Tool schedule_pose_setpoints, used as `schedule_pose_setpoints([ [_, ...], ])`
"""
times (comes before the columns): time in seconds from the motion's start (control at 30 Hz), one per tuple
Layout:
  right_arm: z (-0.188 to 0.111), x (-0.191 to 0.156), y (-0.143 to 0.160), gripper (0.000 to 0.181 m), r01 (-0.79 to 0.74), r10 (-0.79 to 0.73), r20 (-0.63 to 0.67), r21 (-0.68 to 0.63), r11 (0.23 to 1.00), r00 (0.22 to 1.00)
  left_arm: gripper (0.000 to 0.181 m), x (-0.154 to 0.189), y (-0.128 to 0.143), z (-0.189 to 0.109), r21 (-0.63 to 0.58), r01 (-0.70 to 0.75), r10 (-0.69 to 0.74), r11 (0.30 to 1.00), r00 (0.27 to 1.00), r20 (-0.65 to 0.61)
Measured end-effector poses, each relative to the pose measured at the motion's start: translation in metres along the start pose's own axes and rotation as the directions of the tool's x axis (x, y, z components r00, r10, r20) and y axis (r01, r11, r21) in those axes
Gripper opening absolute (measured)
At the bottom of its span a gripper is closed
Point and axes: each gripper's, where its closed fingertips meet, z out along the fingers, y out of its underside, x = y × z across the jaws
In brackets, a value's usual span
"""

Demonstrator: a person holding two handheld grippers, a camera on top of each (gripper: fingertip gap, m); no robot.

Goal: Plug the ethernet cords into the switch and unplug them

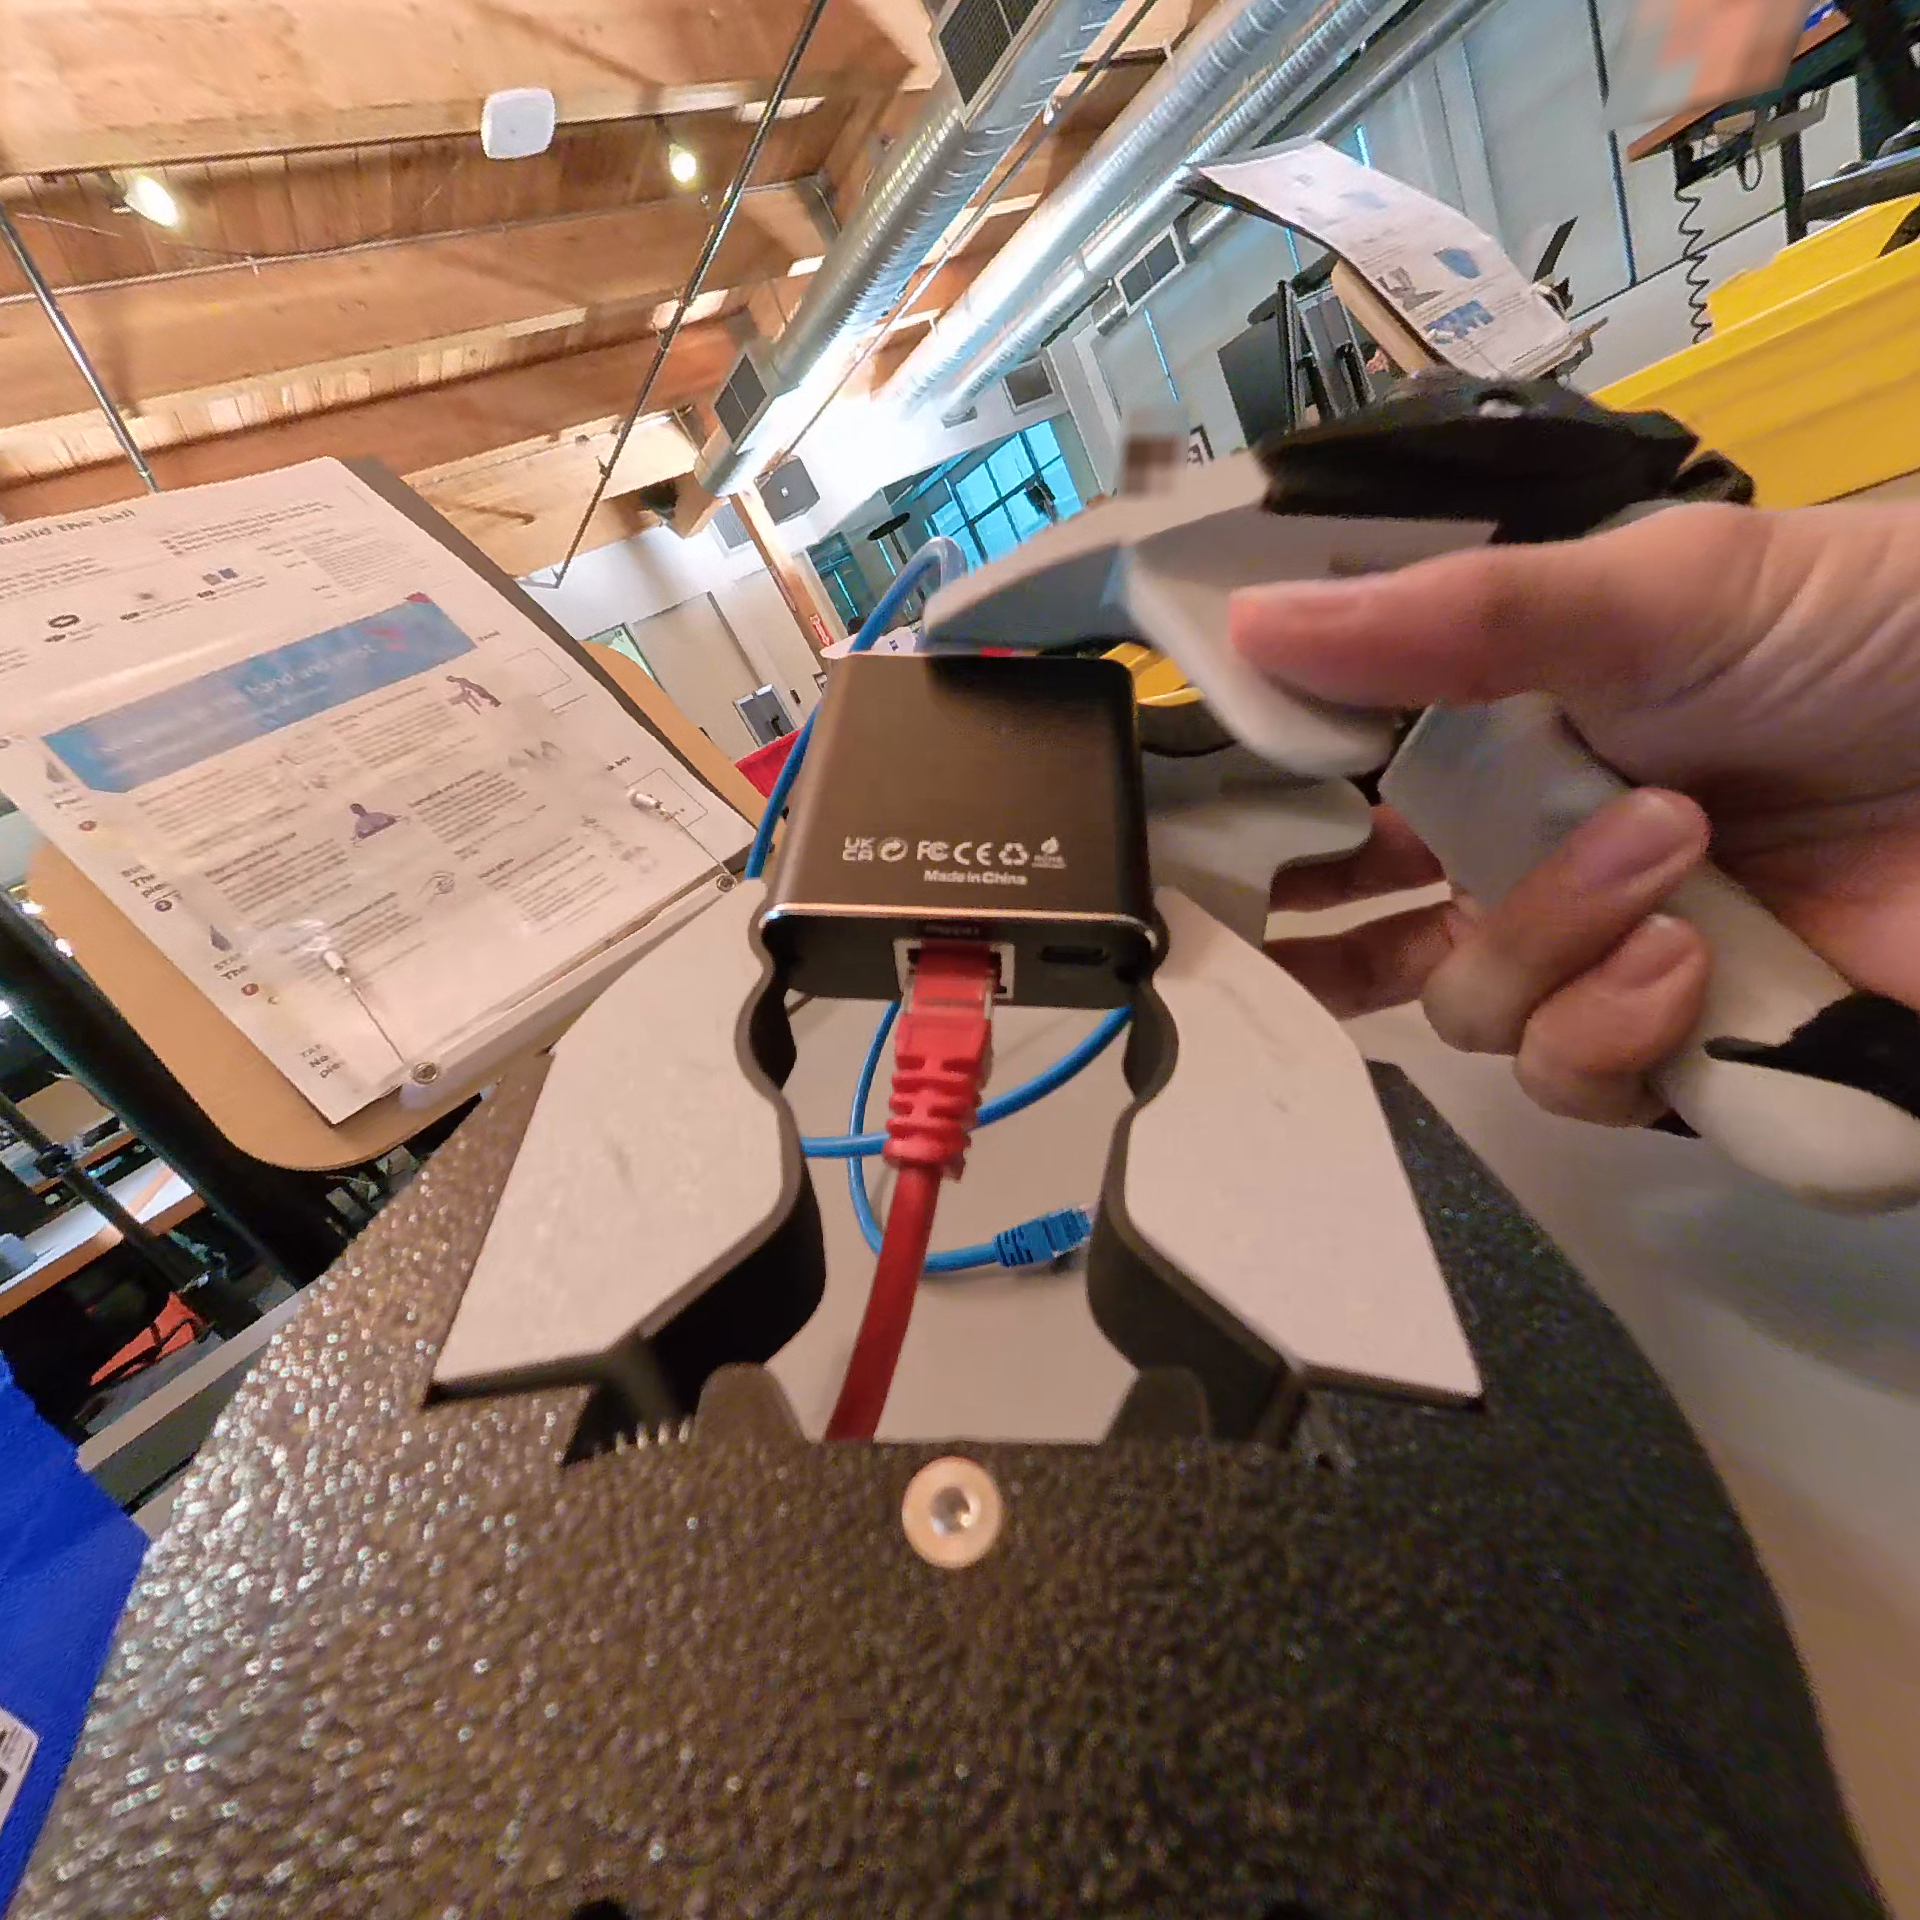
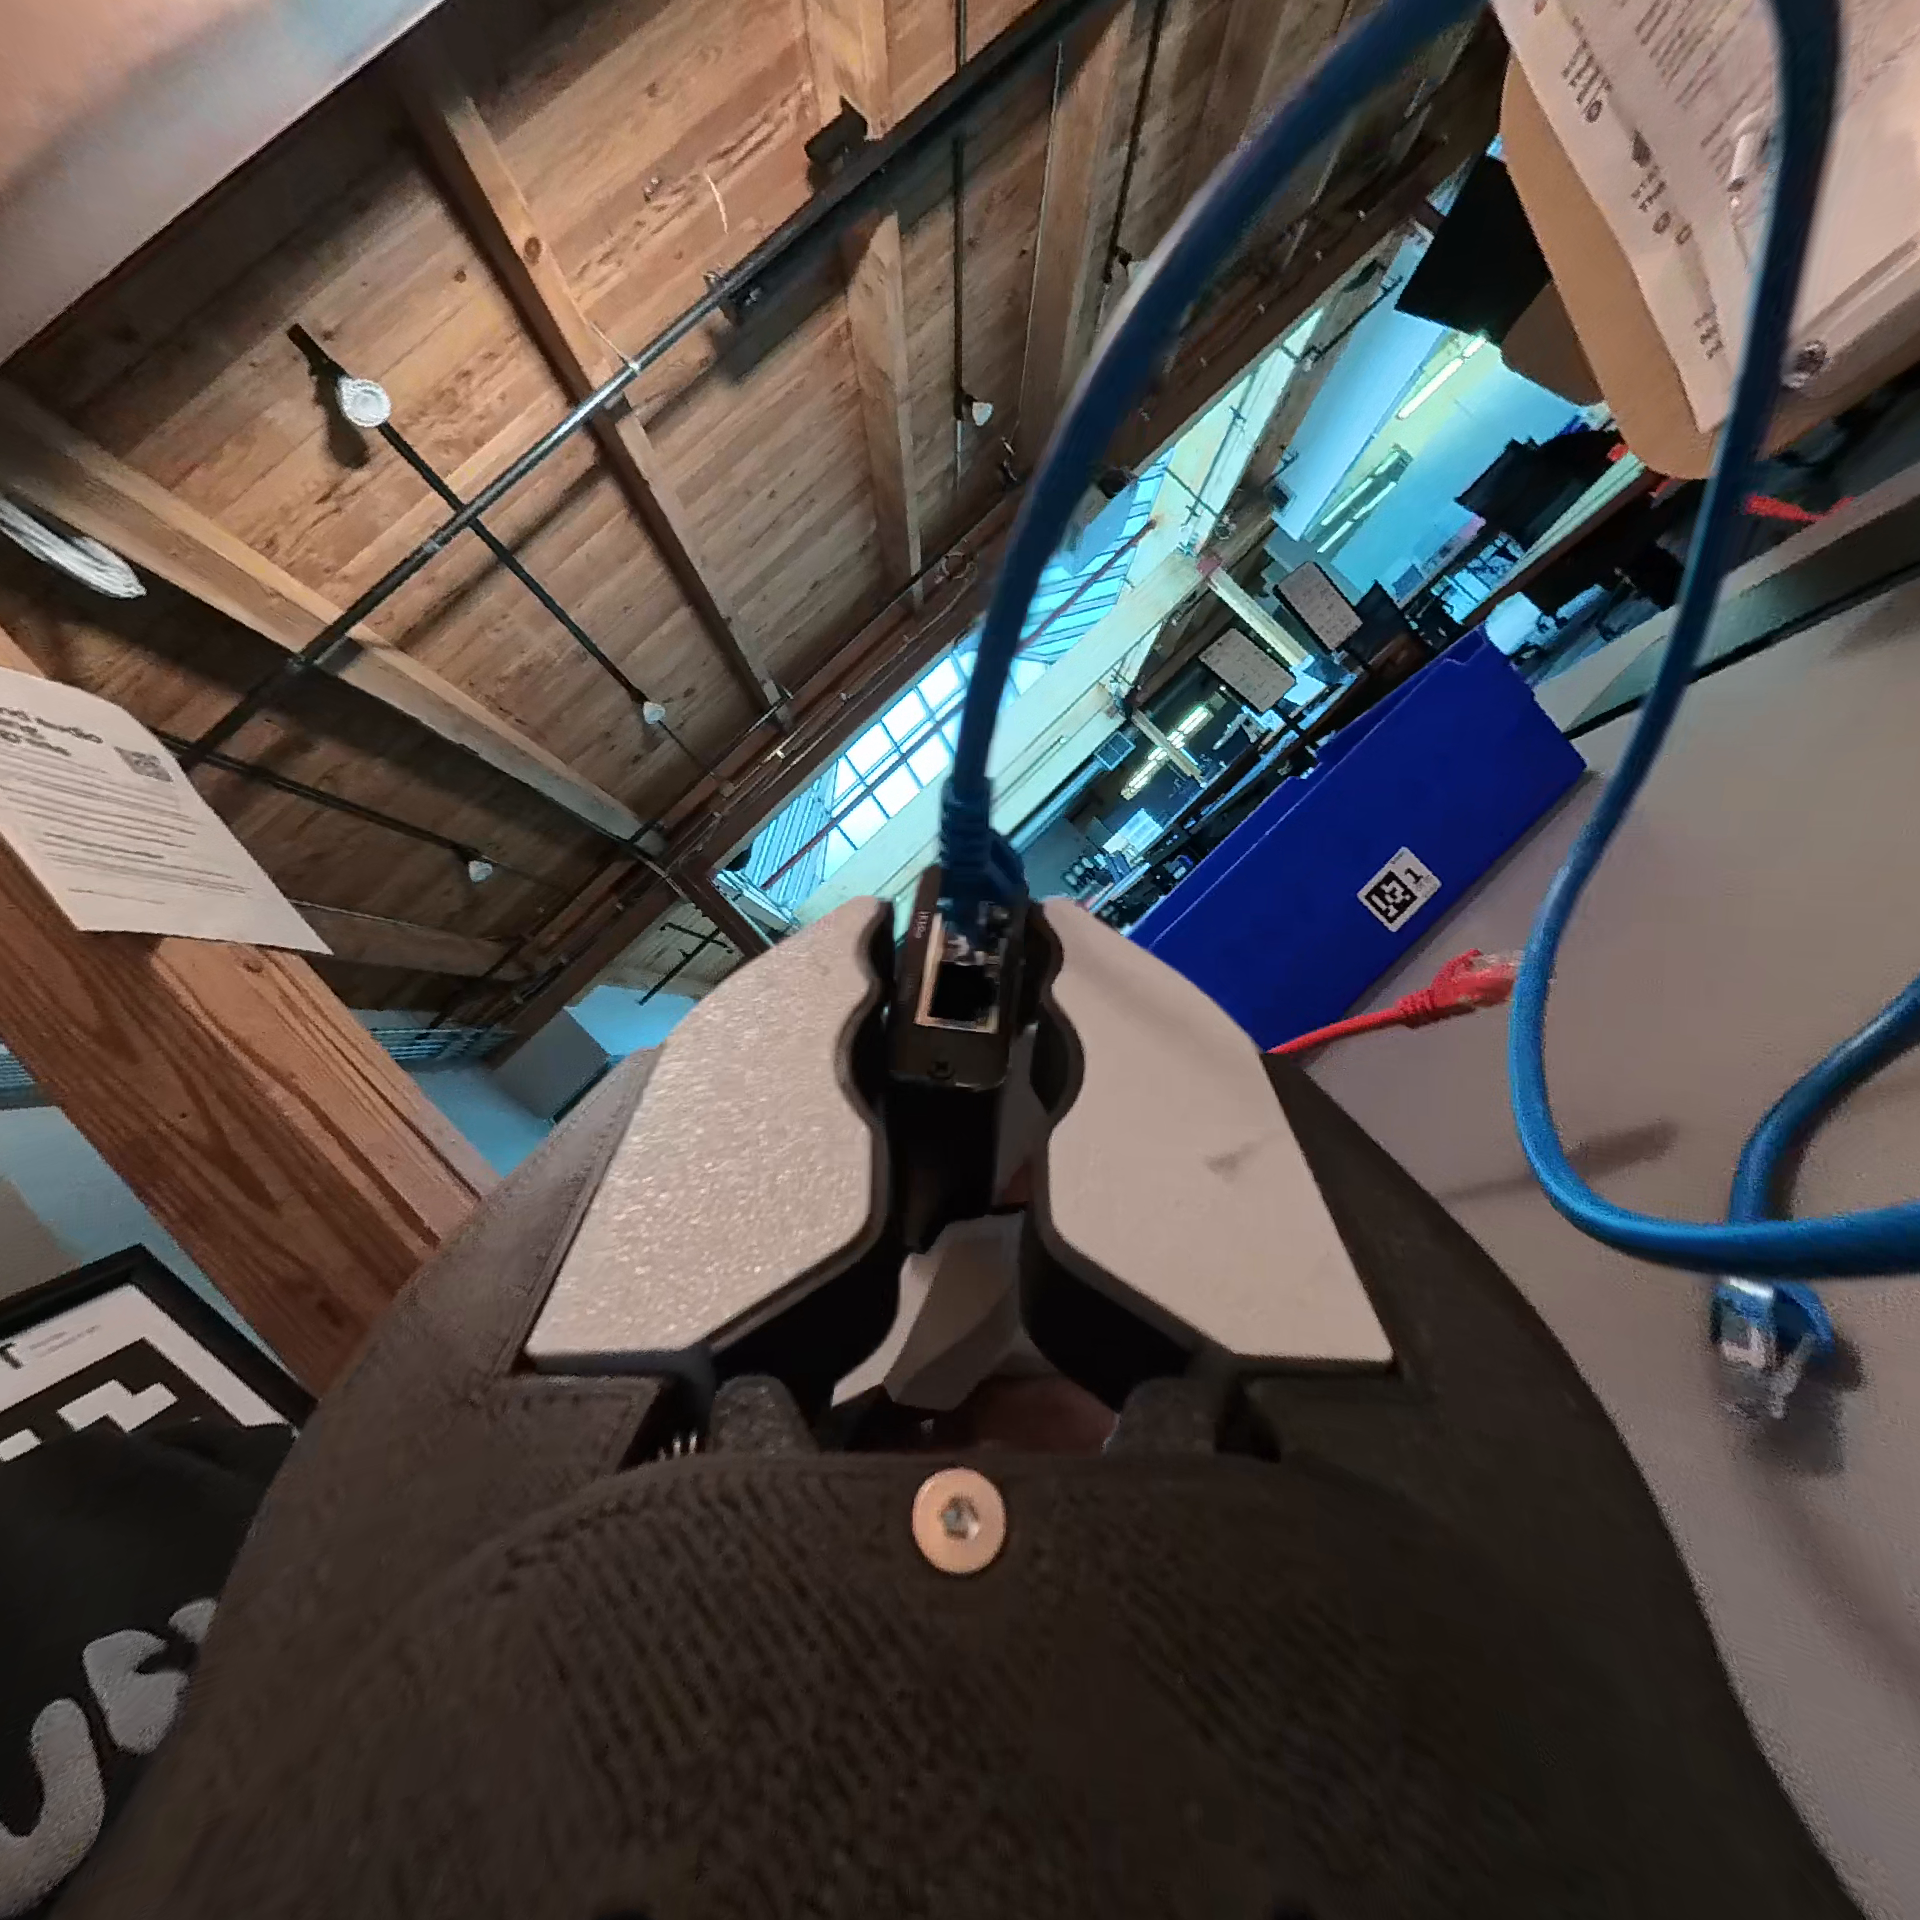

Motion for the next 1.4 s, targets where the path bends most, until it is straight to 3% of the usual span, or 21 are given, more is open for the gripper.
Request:
schedule_pose_setpoints([
  [0.87, -0.011, 0.012, -0.003, 0.013, -0.161, 0.170, -0.034, 0.177, 0.971, 0.985, 0.062, 0.003, 0.004, 0.000, -0.032, 0.004, -0.004, 0.999, 1.000, 0.001],
  [1.1, -0.008, 0.012, 0.001, 0.017, -0.137, 0.145, -0.051, 0.136, 0.981, 0.988, 0.062, 0.005, 0.004, -0.002, -0.032, -0.035, 0.034, 0.999, 0.999, -0.007],
  [1.4, -0.013, 0.015, -0.003, 0.013, -0.138, 0.154, -0.081, 0.176, 0.975, 0.985, 0.062, 0.003, 0.006, -0.002, -0.036, -0.001, 0.000, 0.999, 1.000, -0.009],
])
